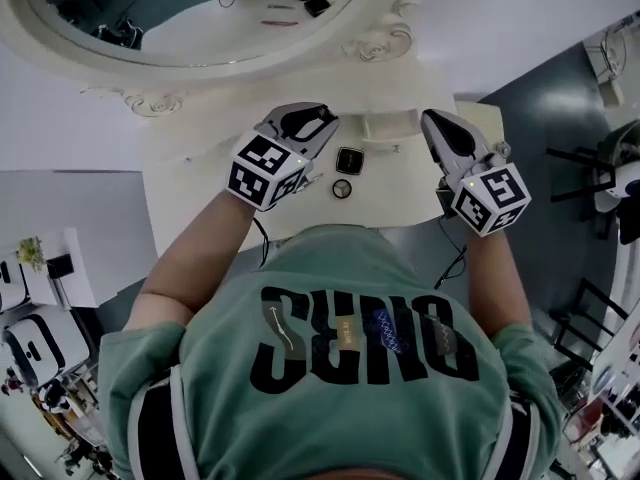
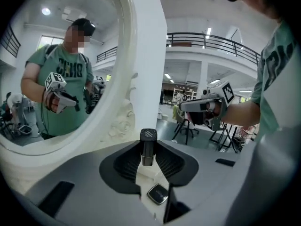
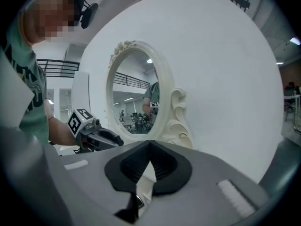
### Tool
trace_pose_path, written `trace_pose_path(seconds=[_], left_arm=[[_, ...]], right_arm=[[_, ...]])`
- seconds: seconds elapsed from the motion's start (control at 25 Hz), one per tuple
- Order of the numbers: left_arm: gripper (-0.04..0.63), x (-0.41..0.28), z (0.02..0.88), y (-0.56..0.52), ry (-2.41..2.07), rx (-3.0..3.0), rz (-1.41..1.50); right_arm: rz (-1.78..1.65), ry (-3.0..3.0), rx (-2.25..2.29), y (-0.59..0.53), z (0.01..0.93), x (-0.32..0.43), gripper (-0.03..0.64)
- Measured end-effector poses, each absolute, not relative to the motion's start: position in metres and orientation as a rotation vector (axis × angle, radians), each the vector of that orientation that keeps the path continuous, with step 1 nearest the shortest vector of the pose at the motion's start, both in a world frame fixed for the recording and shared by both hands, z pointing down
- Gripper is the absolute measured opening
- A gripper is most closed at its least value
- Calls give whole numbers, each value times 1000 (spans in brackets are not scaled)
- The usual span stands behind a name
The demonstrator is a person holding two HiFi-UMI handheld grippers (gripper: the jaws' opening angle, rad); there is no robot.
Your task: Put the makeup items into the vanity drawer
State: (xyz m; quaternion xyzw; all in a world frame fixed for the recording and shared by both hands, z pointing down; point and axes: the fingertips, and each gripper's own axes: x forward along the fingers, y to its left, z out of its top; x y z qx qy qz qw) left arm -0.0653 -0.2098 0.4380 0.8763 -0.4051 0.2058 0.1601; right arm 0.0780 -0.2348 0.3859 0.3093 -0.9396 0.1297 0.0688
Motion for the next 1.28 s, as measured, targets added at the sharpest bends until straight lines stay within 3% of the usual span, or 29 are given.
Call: trace_pose_path(seconds=[0.4,0.68,1.28], left_arm=[[100,68,572,-272,-980,2517,803],[100,87,616,-271,-921,2505,884],[104,90,622,-266,-843,2513,952]], right_arm=[[546,-2677,1130,-238,461,204,11],[602,-2651,1174,-228,485,234,11],[585,-2674,1171,-215,480,232,11]])
